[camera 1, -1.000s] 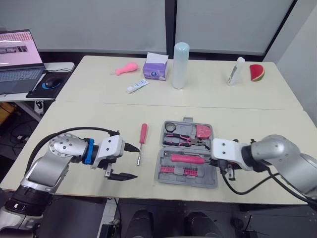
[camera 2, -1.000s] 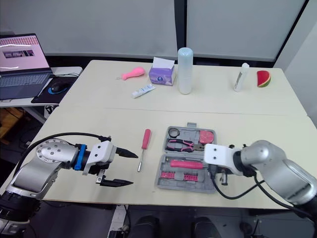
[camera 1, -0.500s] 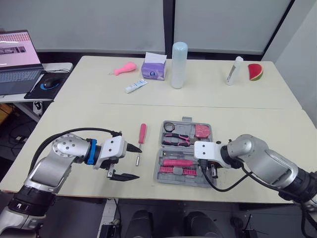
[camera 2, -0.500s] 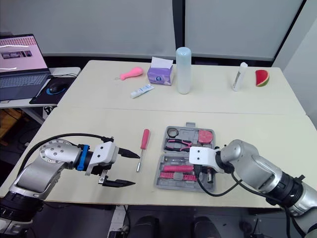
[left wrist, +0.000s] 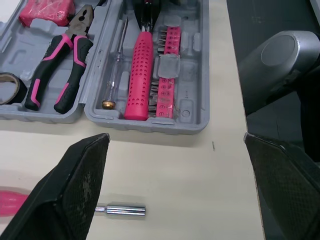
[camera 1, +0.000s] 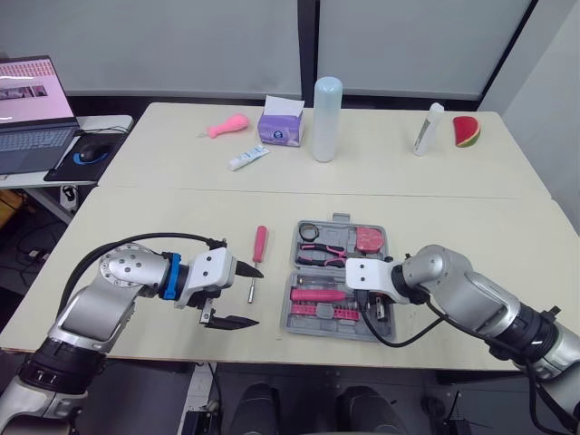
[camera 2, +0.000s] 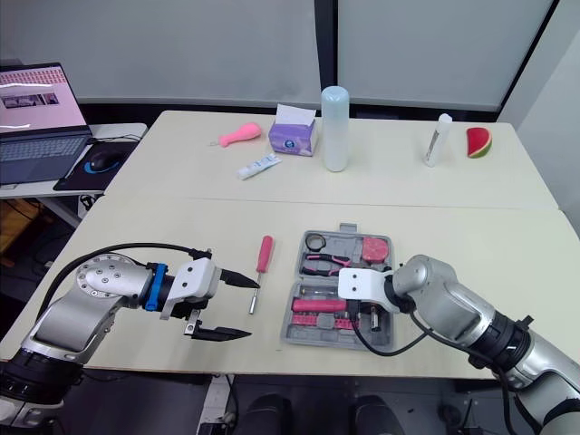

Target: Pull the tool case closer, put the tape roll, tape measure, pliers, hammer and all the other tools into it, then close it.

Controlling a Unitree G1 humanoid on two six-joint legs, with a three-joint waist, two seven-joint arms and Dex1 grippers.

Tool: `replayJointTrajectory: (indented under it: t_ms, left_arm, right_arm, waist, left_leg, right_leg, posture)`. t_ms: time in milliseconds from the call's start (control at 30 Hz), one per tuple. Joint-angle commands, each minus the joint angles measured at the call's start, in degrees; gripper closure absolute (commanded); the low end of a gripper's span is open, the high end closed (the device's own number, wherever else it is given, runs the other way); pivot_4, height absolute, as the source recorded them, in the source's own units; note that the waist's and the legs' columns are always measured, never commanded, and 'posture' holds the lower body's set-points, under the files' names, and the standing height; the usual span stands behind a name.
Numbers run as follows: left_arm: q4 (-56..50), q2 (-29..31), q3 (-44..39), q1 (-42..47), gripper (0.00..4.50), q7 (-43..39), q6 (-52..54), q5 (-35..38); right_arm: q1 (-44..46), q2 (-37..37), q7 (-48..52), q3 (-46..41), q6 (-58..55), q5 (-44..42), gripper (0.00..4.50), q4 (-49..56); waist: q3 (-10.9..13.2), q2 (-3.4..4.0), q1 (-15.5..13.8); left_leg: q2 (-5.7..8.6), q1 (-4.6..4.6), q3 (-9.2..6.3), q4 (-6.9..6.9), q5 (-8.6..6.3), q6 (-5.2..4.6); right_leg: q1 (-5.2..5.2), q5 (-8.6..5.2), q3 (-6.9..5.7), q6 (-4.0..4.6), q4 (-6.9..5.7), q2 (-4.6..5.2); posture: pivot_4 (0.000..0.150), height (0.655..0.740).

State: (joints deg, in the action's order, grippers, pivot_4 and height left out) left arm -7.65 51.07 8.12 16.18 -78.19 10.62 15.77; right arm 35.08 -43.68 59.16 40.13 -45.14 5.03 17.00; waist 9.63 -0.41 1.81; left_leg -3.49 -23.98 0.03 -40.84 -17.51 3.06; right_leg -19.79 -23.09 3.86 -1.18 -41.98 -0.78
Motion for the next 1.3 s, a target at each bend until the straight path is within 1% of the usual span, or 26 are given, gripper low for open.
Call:
replayJointTrajectory:
  t_ms: [33, 200, 233, 433, 533, 633, 700, 867, 900, 1100, 1300]
  left_arm:
    - [-1.7, -0.2, 0.0, 0.8, 0.00, 0.2, 0.1, 0.2]
    - [-1.9, -0.7, 0.3, 1.0, 0.00, 0.5, 0.3, -0.1]
    - [-1.9, -0.8, 0.3, 1.0, 0.00, 0.5, 0.4, -0.1]
    - [-2.1, -1.0, 0.3, 0.8, 0.00, 0.8, 0.5, -0.1]
    - [-2.1, -0.9, 0.1, 0.6, 0.00, 1.2, 0.6, -0.1]
    - [-2.6, -0.8, -0.1, 0.1, 0.00, 1.6, 1.0, 0.2]
    - [-2.8, -0.6, -0.2, -0.1, 0.00, 1.7, 1.1, 0.3]
    - [-3.1, -0.4, -0.5, -0.1, 0.00, 1.6, 1.6, 0.5]
    - [-3.2, -0.4, -0.6, -0.1, 0.00, 1.6, 1.7, 0.5]
    - [-3.5, -0.3, -0.8, -0.2, 0.00, 1.9, 2.3, 0.7]
    - [-4.0, -0.4, -1.0, -0.7, 0.00, 2.5, 2.9, 0.8]
  right_arm:
    - [0.4, 0.5, 0.7, -0.5, 1.3, 1.0, 4.28, 0.5]
    - [-0.1, 0.7, 1.4, -0.7, 1.6, 1.6, 4.28, 0.3]
    - [-0.2, 0.5, 1.6, -0.9, 1.8, 1.5, 3.56, 0.5]
    - [0.2, 0.3, 2.9, -3.9, 2.4, -0.1, 2.44, 2.8]
    - [0.9, 0.7, 4.2, -7.0, 2.5, -2.8, 2.44, 6.9]
    - [-0.6, 3.1, 2.4, -8.8, 2.7, -4.1, 2.99, 8.4]
    - [-1.2, 3.6, 1.9, -8.0, 3.4, -3.3, 3.45, 7.8]
    - [-1.4, 5.3, 0.6, -6.7, 4.4, -1.8, 4.41, 4.7]
    - [-1.5, 5.4, 0.5, -6.2, 4.9, -1.4, 4.47, 3.8]
    - [-2.4, 6.4, 0.0, -4.0, 7.4, 0.8, 4.47, -0.4]
    - [-4.5, 5.8, -0.5, -1.3, 11.9, 5.1, 4.47, -4.4]
  waist:
    - [0.0, 0.00, 0.0]
    - [0.0, 0.00, 0.0]
    - [0.0, -0.01, 0.0]
    - [0.0, -0.01, 0.0]
    - [0.0, -0.01, 0.0]
    - [0.0, -0.03, 0.0]
    - [0.0, -0.03, 0.0]
    - [0.0, -0.04, 0.0]
    - [0.0, -0.05, 0.0]
    - [0.0, -0.05, 0.0]
    - [0.0, -0.06, 0.0]
  left_leg:
    - [0.00, 0.00, 0.00, 0.00, 0.00, 0.00]
    - [-0.01, 0.01, -0.01, 0.00, 0.00, 0.00]
    - [-0.01, 0.01, -0.01, 0.00, 0.00, 0.00]
    - [-0.02, 0.01, 0.00, -0.01, 0.00, 0.00]
    - [-0.02, 0.00, -0.01, -0.01, 0.00, 0.00]
    - [-0.03, 0.00, -0.03, -0.01, 0.00, 0.00]
    - [-0.04, 0.01, -0.05, -0.01, 0.00, 0.00]
    - [-0.02, 0.01, -0.02, -0.02, 0.00, 0.00]
    - [-0.02, 0.01, -0.02, -0.02, 0.00, 0.00]
    - [-0.02, 0.01, -0.01, -0.02, 0.00, 0.00]
    - [-0.02, 0.02, 0.00, -0.02, 0.00, 0.00]
  right_leg:
    - [0.00, 0.00, 0.00, 0.00, 0.00, 0.00]
    - [0.00, 0.00, -0.01, 0.00, -0.02, 0.00]
    - [0.00, 0.00, -0.01, 0.00, -0.02, 0.00]
    - [0.00, 0.00, -0.01, 0.00, -0.03, -0.01]
    - [0.00, 0.00, -0.01, 0.00, -0.03, -0.01]
    - [0.01, 0.00, 0.00, 0.00, -0.03, -0.02]
    - [0.03, 0.00, 0.00, 0.00, -0.03, -0.02]
    - [0.03, 0.00, -0.01, 0.00, -0.02, -0.02]
    - [0.03, 0.00, -0.01, 0.00, -0.03, -0.02]
    - [0.01, 0.00, -0.01, 0.00, -0.03, -0.02]
    - [0.02, 0.00, -0.02, 0.00, -0.03, -0.02]
  posture:
    - [0.150, 0.7002]
    - [0.150, 0.7002]
    - [0.150, 0.7002]
    - [0.150, 0.7002]
    - [0.150, 0.7002]
    - [0.150, 0.7002]
    - [0.150, 0.7002]
    - [0.150, 0.7002]
    - [0.150, 0.7002]
    - [0.150, 0.7002]
    - [0.150, 0.7002]
